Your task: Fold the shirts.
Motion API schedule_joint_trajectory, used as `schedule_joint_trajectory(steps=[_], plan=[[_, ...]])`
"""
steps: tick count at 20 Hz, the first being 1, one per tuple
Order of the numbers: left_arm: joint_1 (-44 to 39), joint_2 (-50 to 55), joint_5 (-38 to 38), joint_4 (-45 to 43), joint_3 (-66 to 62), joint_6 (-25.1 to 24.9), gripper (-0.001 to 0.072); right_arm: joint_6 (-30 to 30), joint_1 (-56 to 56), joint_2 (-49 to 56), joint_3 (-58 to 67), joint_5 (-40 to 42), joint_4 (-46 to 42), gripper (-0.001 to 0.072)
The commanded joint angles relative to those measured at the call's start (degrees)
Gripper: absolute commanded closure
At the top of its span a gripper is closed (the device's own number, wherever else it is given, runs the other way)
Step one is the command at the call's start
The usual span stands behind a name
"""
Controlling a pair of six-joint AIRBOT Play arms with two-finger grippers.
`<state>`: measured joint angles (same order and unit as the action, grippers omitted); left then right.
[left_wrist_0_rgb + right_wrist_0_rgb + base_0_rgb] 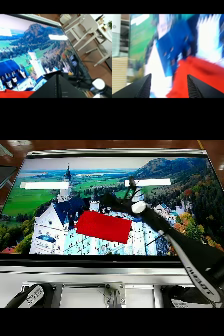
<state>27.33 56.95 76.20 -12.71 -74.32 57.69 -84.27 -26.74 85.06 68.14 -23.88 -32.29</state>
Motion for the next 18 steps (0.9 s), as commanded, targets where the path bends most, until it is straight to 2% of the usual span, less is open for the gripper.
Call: schedule_joint_trajectory(steps=[1,2,3,4,5,9,14,18], plan=[[-0.2,0.0,-0.1,-0.6,0.0,0.0,0.0669,-9.6,14.0,-6.3,0.0,-27.0,-20.5,0.0151],[-0.2,0.0,-0.1,-0.6,0.0,-0.1,0.067,-13.9,17.2,-6.4,0.0,-36.4,-26.9,0.0149],[-0.2,0.0,-0.1,-0.6,0.0,-0.2,0.0669,-15.6,18.9,-6.3,-0.7,-43.5,-32.2,0.0117],[-0.2,0.0,-0.1,-0.6,0.0,-0.2,0.0669,-16.4,19.6,-6.2,-2.2,-47.6,-35.3,0.0076],[-0.2,0.0,-0.1,-0.6,0.0,-0.2,0.0669,-16.4,19.5,-6.2,-4.7,-48.7,-35.6,0.0075],[-0.2,0.0,-0.1,-0.6,0.0,-0.2,0.0669,-16.1,16.9,-3.1,-13.5,-38.9,-26.8,0.0075],[-0.2,0.0,-0.1,-0.6,0.0,-0.2,0.0669,-9.3,11.7,3.5,-13.9,-28.7,-14.1,0.0076],[-0.2,0.2,-0.4,-0.6,0.0,-0.2,0.0669,-5.5,10.5,5.1,-13.9,-23.7,-7.7,0.0082]])
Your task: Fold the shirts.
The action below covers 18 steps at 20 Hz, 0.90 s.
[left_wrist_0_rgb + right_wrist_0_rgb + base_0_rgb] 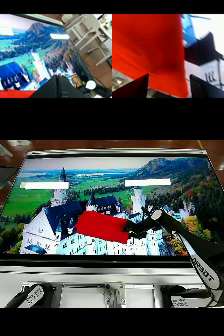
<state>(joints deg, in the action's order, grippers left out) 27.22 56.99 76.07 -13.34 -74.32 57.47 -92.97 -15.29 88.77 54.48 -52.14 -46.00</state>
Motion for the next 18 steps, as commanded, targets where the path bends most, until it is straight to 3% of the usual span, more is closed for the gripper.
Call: schedule_joint_trajectory(steps=[1,2,3,7,10,14,18], plan=[[-0.1,0.1,-0.5,0.0,0.0,0.0,0.0669,4.0,-0.9,1.4,-0.2,5.9,7.3,0.0212],[0.0,0.1,-0.6,0.0,0.0,0.0,0.0669,5.3,-0.9,1.4,0.0,6.6,9.3,0.047],[0.0,0.1,-0.6,0.0,0.0,0.0,0.0669,7.3,-0.9,1.4,0.6,6.8,10.7,0.0648],[0.0,0.1,-0.5,0.0,0.0,0.0,0.0669,19.5,0.2,0.5,7.8,3.1,10.9,0.0653],[-0.1,0.1,-0.5,-0.3,0.2,0.0,0.0669,19.5,5.8,-1.0,14.2,2.9,10.1,0.0654],[-1.2,0.1,-0.3,-0.4,2.5,0.4,0.0669,14.9,18.9,-2.9,19.8,2.8,10.1,0.0654],[-7.5,0.1,2.9,-0.4,4.7,2.9,0.0669,12.5,34.0,-3.9,20.2,-0.4,9.0,0.0654]])
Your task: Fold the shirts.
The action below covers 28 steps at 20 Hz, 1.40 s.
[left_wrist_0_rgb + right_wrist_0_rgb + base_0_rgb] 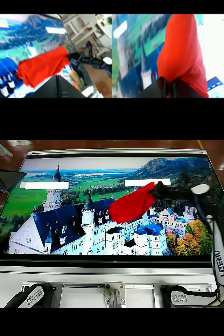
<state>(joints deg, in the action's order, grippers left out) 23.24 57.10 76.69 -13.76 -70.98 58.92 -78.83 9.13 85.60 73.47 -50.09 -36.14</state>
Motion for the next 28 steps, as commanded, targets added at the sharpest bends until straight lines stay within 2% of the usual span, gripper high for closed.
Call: schedule_joint_trajectory(steps=[1,5,8,12,15,20,24,28], plan=[[-5.7,0.0,3.1,0.0,1.7,2.5,0.0669,-1.7,13.3,-0.7,1.2,-3.6,-2.0,0.0653],[-17.4,0.0,1.2,0.0,1.9,2.9,0.0669,-4.0,28.3,-0.7,1.2,-8.3,-9.9,0.0654],[-26.9,0.0,-5.2,0.0,1.9,2.9,0.0669,-9.2,38.9,-0.7,1.0,-12.8,-17.8,0.0653],[-36.0,0.0,-15.2,-0.9,1.9,2.8,0.0669,-9.6,50.0,-0.7,-3.3,-21.1,-24.4,0.0654],[-38.6,0.0,-18.3,-2.8,2.1,2.9,0.0669,-9.2,54.2,-1.5,-12.0,-22.7,-26.4,0.0654],[-38.8,0.1,-18.7,-2.8,2.1,2.9,0.0669,-9.0,57.7,-7.7,-25.8,-17.3,-29.5,0.0653],[-38.8,0.1,-18.7,-2.8,2.1,2.9,0.0669,-10.2,60.3,-13.8,-29.4,-17.3,-32.9,0.0653],[-38.8,0.1,-18.7,-2.8,2.1,2.8,0.0669,-14.1,61.2,-17.6,-29.5,-18.9,-38.5,0.0653]])
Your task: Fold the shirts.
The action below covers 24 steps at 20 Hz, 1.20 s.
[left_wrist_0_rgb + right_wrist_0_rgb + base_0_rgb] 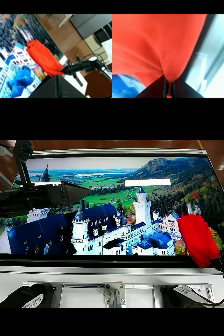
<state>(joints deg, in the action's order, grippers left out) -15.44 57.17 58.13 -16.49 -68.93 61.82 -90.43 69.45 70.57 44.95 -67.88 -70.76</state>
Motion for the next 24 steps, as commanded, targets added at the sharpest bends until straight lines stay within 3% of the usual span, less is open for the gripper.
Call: schedule_joint_trajectory(steps=[1,4,5,6,7,13,15,17,19,21,24], plan=[[0.0,0.0,-0.1,-0.1,0.0,-0.5,0.0669,-2.6,0.9,-2.6,-1.4,-1.4,-3.3,0.0653],[-0.1,0.0,-0.1,-0.1,0.0,-0.9,0.0669,-2.6,0.8,-2.6,-4.2,-1.4,-2.6,0.0642],[-0.1,0.0,-0.1,-0.1,0.0,-0.9,0.0669,-2.6,0.8,-2.6,-4.9,-1.4,-3.3,0.0466],[-0.1,0.0,-0.1,-0.1,0.0,-0.9,0.0669,-1.7,0.8,-2.6,-5.0,-2.1,-3.6,0.0176],[0.0,0.0,-0.1,-0.1,0.0,-1.4,0.0669,0.2,0.8,-2.9,-4.8,-3.4,-3.5,0.011],[0.2,2.0,-0.6,-3.1,0.0,-3.2,0.0669,1.0,0.8,-10.6,5.6,-10.1,-2.9,0.0114],[0.2,2.9,-2.4,-4.8,0.0,-3.2,0.0669,1.6,0.7,-14.0,13.3,-7.4,0.0,0.0114],[0.2,3.6,-5.7,-7.8,0.0,-2.8,0.067,3.9,-1.1,-16.9,20.4,0.3,7.2,0.0115],[0.2,4.1,-9.4,-17.5,-0.4,3.9,0.0672,6.8,-7.7,-19.1,24.8,8.1,13.4,0.0115],[0.0,5.2,-8.6,-34.9,-1.9,14.8,0.0673,9.4,-19.7,-19.5,26.7,10.6,14.6,0.0116],[-1.0,9.3,4.0,-65.4,-6.0,32.9,0.0673,6.4,-43.8,-17.1,26.6,5.9,1.5,0.0114]])
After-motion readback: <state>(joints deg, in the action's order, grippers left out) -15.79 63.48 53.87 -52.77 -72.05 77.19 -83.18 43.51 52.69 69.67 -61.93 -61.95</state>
